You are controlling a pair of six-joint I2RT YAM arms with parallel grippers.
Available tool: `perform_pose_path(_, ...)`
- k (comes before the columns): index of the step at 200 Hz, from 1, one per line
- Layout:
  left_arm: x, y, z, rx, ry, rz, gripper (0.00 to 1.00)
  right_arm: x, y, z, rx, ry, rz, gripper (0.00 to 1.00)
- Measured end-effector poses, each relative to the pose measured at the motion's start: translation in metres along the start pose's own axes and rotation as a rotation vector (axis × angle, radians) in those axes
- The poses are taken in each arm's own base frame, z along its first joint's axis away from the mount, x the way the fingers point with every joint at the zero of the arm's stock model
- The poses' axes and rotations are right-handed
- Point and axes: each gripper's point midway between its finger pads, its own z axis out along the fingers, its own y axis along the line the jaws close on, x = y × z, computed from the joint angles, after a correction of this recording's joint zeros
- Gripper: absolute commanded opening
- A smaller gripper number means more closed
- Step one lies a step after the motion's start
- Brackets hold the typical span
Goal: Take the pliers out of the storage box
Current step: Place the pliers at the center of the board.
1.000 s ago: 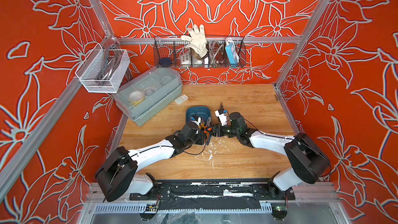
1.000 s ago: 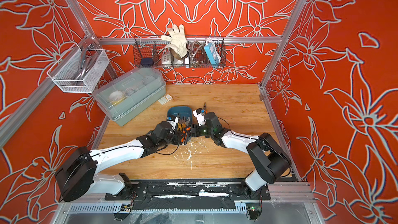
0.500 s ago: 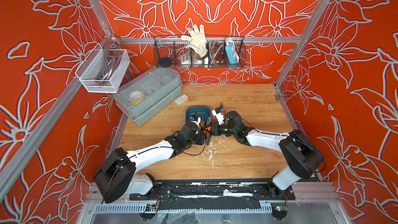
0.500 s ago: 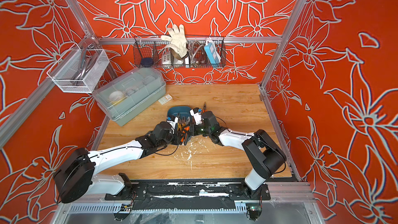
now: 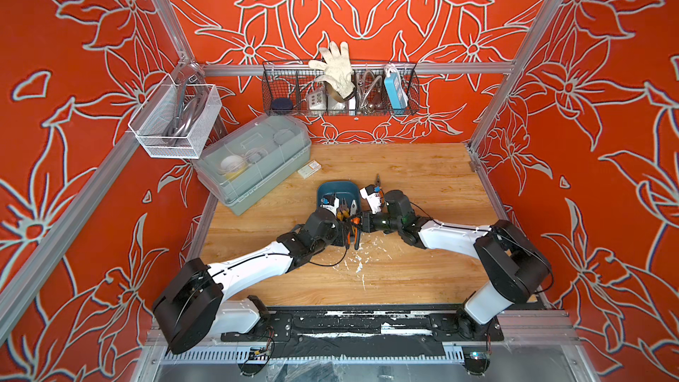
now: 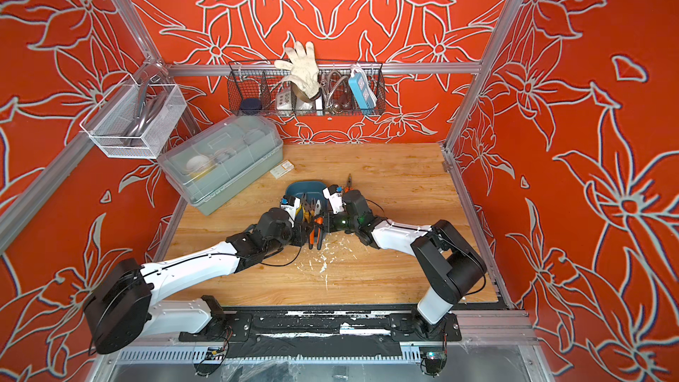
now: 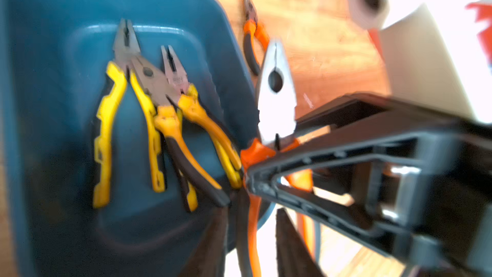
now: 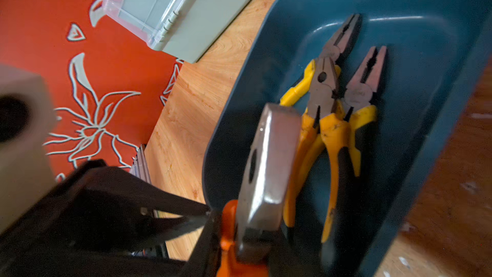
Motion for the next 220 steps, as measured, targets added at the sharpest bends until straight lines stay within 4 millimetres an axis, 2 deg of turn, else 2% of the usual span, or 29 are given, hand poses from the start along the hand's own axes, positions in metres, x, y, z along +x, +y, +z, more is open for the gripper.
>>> perform_pose_path(12, -0.01, 0.002, -0.005, -0.018, -0.045, -0.012, 0.56, 0.0, -0.002, 0.0, 0.009, 0.0, 0.003, 0.0)
perform_pose_path(32, -0.021, 0.013, -0.011, -0.083, -0.1, -0.044, 0.61, 0.001, -0.002, 0.0, 0.009, 0.001, 0.002, 0.0)
perform_pose_path(57, -0.023, 0.031, -0.014, -0.175, -0.129, -0.08, 0.62, 0.003, -0.003, -0.003, 0.016, -0.001, 0.004, 0.0)
perform_pose_path(91, -0.019, 0.039, -0.011, -0.224, -0.119, -0.095, 0.62, 0.002, -0.009, -0.018, 0.081, -0.049, -0.013, 0.0)
perform_pose_path(113, -0.017, 0.041, -0.004, -0.248, -0.094, -0.091, 0.62, -0.004, -0.015, -0.04, 0.154, -0.121, -0.029, 0.0)
perform_pose_path(151, -0.017, 0.037, 0.01, -0.259, -0.05, -0.084, 0.6, -0.028, -0.035, -0.087, 0.362, -0.279, -0.066, 0.0)
perform_pose_path(179, -0.01, 0.033, 0.024, -0.262, 0.015, -0.078, 0.58, -0.04, -0.067, -0.128, 0.608, -0.377, -0.053, 0.0)
perform_pose_path(220, -0.001, 0.031, 0.039, -0.273, 0.094, -0.065, 0.55, -0.034, -0.125, -0.179, 0.894, -0.425, 0.068, 0.0)
